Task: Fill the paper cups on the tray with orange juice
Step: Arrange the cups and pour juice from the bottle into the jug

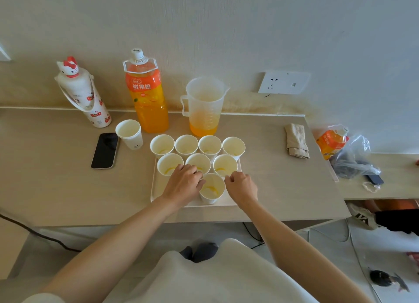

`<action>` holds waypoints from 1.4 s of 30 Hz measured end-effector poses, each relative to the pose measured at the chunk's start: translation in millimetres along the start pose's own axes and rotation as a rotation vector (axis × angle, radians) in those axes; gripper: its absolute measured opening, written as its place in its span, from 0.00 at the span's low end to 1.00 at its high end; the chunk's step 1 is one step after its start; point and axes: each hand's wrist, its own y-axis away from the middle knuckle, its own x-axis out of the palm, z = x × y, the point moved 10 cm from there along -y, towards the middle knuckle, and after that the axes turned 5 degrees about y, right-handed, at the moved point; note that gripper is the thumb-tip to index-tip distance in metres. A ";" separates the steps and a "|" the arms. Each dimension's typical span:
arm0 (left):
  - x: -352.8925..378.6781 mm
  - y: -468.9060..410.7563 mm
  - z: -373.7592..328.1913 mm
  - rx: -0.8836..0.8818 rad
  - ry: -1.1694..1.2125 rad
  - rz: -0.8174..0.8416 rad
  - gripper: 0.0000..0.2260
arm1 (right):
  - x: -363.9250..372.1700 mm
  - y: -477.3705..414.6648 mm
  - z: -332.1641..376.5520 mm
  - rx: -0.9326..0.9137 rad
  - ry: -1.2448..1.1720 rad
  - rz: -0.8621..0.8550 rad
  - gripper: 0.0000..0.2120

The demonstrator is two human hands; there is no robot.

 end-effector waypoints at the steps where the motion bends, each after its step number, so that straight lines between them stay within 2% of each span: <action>1: -0.7 -2.7 -0.8 0.003 -0.003 -0.005 0.08 | -3.6 -1.7 -1.9 0.008 -0.001 -0.010 0.16; 6: -4.6 -17.0 -4.5 0.012 0.001 -0.021 0.11 | -19.9 -12.3 -8.4 0.035 -0.004 -0.034 0.14; 9: -5.3 -25.8 -8.8 0.027 0.015 -0.041 0.09 | -30.2 -20.8 -13.8 0.056 -0.013 -0.048 0.11; 13: -3.1 -36.7 -13.2 0.033 -0.005 -0.059 0.09 | -37.8 -32.6 -20.2 0.074 -0.023 -0.062 0.13; 19: -1.4 -55.1 -12.0 0.028 -0.038 -0.100 0.07 | -54.0 -51.6 -23.3 0.039 -0.033 -0.077 0.10; 22: -5.0 -65.8 -5.7 -0.010 -0.030 -0.111 0.14 | -65.9 -62.4 -21.2 0.014 -0.021 -0.078 0.10; 25: -13.9 -79.1 -7.2 -0.024 -0.054 -0.094 0.09 | -80.0 -74.3 -16.1 -0.030 -0.002 -0.084 0.09; 26: -14.8 -82.9 -5.9 -0.031 -0.041 -0.072 0.11 | -84.1 -77.7 -13.0 -0.046 0.004 -0.085 0.09; 29: -13.7 -94.7 7.1 -0.067 -0.079 -0.031 0.20 | -98.5 -88.8 2.1 -0.106 0.019 -0.097 0.09; 31: -19.0 -99.4 13.8 -0.067 -0.101 -0.058 0.22 | -104.7 -94.9 14.4 -0.146 0.030 -0.102 0.10; 36: -67.3 -100.7 17.4 -0.005 -0.210 -0.212 0.16 | -109.5 -102.3 61.2 -0.277 0.079 -0.094 0.11; 39: -96.9 -97.4 46.8 -0.101 -0.265 -0.267 0.20 | -111.1 -103.4 102.4 -0.368 0.107 -0.096 0.11; 42: -133.4 -97.4 84.3 -0.168 -0.254 -0.353 0.16 | -116.4 -105.7 145.7 -0.437 0.111 -0.118 0.11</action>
